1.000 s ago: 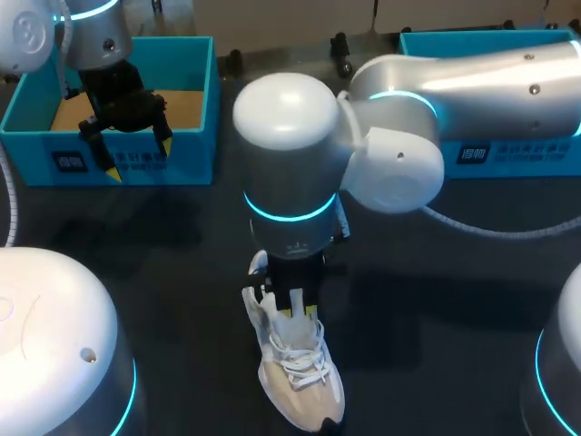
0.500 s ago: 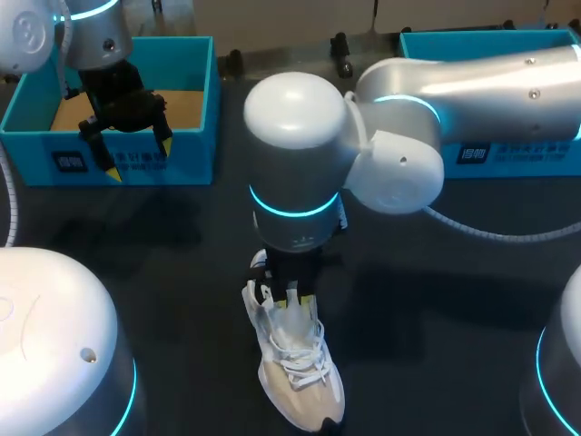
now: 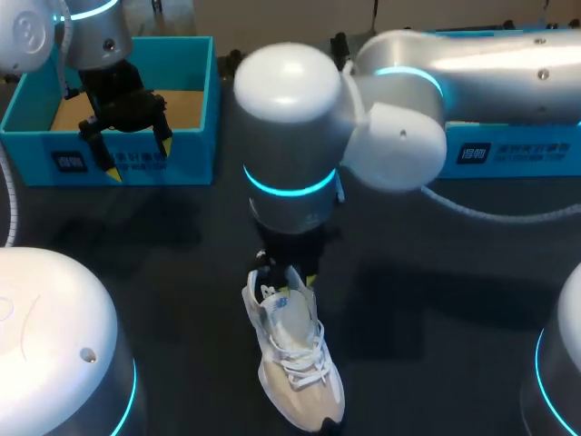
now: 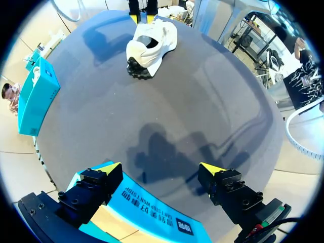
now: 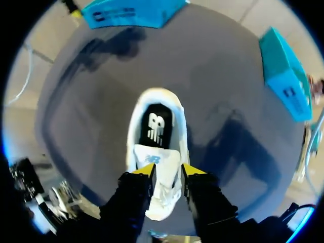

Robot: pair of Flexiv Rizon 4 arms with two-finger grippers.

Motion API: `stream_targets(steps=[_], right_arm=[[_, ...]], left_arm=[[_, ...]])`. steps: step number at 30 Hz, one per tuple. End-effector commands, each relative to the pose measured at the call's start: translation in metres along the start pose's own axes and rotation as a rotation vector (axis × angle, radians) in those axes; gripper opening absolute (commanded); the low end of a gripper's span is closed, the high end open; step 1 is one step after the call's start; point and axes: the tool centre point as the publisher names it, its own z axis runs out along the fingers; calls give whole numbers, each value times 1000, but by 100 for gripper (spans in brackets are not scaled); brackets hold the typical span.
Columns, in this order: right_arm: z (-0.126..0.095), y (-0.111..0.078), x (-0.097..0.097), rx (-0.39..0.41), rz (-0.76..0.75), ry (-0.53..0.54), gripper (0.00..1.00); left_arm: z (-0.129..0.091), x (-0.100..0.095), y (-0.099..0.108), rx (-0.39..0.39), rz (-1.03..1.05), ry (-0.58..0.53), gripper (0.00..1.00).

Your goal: Take the shoe out of the shoebox, open the shoe tongue, remove and reinsert the insole, then place the shoe into the shoebox

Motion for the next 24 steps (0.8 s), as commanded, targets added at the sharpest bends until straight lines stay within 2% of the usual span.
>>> stream_targets(steps=[1,2,3,4,5,7,8,19,21,24], right_arm=[[-19,7,-6,-31,-212,27,42],[-21,8,-6,-43,-270,36,45],[-22,9,-6,-45,-316,38,64],[-24,10,-6,-57,-380,52,93],[-25,10,-6,-55,-454,72,100],[-26,12,-5,-30,-600,130,100],[-26,13,-4,-29,-726,192,100],[-26,13,-4,-29,-726,192,100],[-24,21,-3,14,-823,134,100],[-21,27,-5,39,-922,110,100]], left_arm=[[0,0,0,-2,1,1,100],[0,0,0,-2,1,1,100],[0,0,0,-2,1,1,100],[0,0,0,-2,1,1,100],[0,0,0,-2,1,1,100],[0,0,0,-2,1,1,100],[0,0,0,-2,1,1,100],[0,0,0,-2,1,1,100],[0,0,0,-2,1,1,100],[0,0,0,-2,1,1,100]])
